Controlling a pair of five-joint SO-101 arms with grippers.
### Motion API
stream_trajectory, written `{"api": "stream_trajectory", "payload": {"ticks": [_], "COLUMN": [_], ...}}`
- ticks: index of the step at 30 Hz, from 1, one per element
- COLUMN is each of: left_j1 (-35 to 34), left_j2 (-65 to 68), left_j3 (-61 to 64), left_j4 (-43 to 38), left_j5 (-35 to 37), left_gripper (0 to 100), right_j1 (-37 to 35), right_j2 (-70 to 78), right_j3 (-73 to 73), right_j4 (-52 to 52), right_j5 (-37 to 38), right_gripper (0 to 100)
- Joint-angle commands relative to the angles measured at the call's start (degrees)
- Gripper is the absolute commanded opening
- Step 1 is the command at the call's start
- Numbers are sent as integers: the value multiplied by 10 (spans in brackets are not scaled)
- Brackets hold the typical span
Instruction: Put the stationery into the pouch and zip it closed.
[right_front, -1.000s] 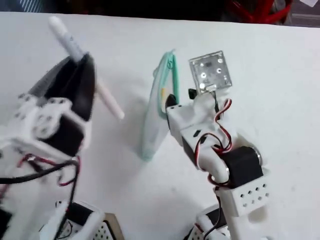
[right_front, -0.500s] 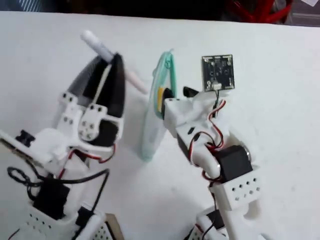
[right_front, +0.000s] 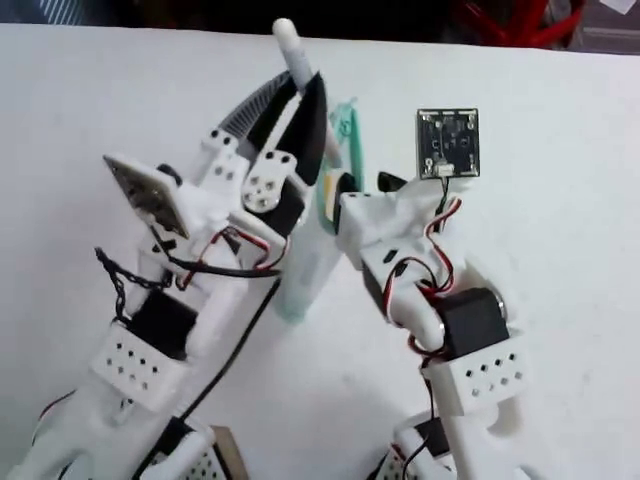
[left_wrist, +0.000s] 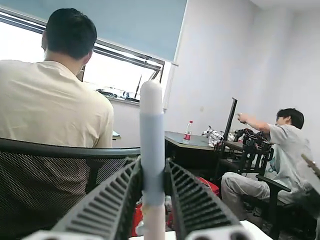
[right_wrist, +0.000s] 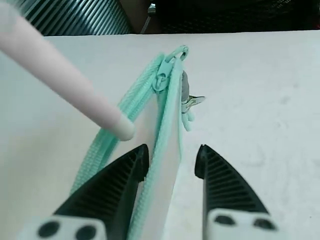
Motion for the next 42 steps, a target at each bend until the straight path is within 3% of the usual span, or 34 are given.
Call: {"api": "stream_trajectory", "payload": {"ticks": [1, 7, 14, 18, 22, 24, 33, 36, 42], "left_j1": [6, 22, 37, 39, 41, 41, 8, -6, -35], "left_j2": [-21, -73, 0, -28, -87, -94, 53, 44, -87], "left_j3": [-18, -26, -28, -25, -25, -22, -24, -16, 63], "left_j4": [28, 163, 170, 229, 303, 311, 302, 331, 396], "left_j5": [-6, -10, -10, -6, -9, -9, -5, -5, -10], "left_gripper": [24, 24, 28, 149, 211, 211, 210, 210, 210], "right_j1": [4, 1, 7, 30, 56, 59, 105, 91, -13], "right_j2": [0, 0, 0, -6, -51, -87, -147, -116, -10], "right_j3": [1, 0, 1, -1, -1, 1, 33, 49, 17], "right_j4": [5, 5, 6, 6, 12, 13, 1, -30, -58], "right_j5": [0, 0, 1, 5, 93, 100, 103, 135, 149], "right_gripper": [155, 155, 155, 162, 272, 324, 325, 325, 324]}}
